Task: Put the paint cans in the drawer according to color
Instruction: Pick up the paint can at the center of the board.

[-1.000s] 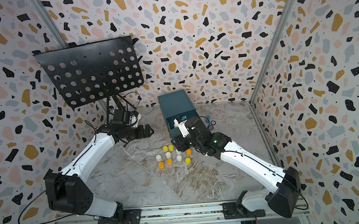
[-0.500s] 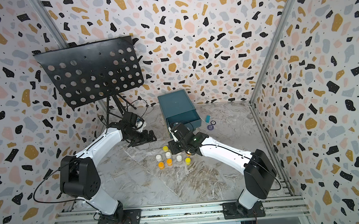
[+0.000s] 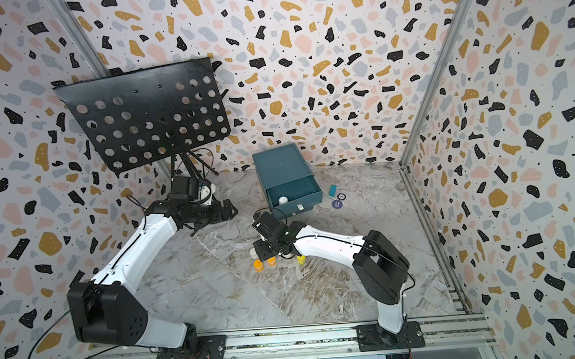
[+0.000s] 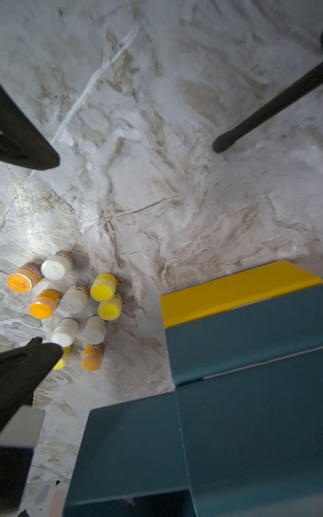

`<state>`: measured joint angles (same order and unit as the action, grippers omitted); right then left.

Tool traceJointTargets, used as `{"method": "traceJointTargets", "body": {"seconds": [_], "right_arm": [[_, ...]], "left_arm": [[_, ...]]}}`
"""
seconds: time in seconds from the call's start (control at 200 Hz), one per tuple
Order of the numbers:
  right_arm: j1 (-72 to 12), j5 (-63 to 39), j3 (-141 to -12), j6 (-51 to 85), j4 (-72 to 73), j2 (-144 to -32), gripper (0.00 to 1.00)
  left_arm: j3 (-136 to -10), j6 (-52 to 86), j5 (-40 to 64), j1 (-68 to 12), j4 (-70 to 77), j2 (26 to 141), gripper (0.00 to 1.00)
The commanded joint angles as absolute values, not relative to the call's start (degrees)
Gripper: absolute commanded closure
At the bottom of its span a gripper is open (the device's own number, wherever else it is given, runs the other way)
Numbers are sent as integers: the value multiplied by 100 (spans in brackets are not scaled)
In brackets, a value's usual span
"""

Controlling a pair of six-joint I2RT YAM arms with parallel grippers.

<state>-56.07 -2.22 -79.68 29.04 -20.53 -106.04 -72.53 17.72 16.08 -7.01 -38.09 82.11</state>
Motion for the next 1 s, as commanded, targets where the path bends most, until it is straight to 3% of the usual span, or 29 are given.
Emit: {"method": "traceJointTargets", "body": {"seconds": [0.0, 0.996], "right_arm": [[-5641, -260, -8390, 2979, -2067, -10774, 44], [-5871, 26, -9785, 3235, -2645, -12402, 42]], "left_arm": [[-7040, 1883, 1578, -642, -3357, 7897, 0], [-6837, 2057, 1793, -615, -3059, 7446, 0]]}}
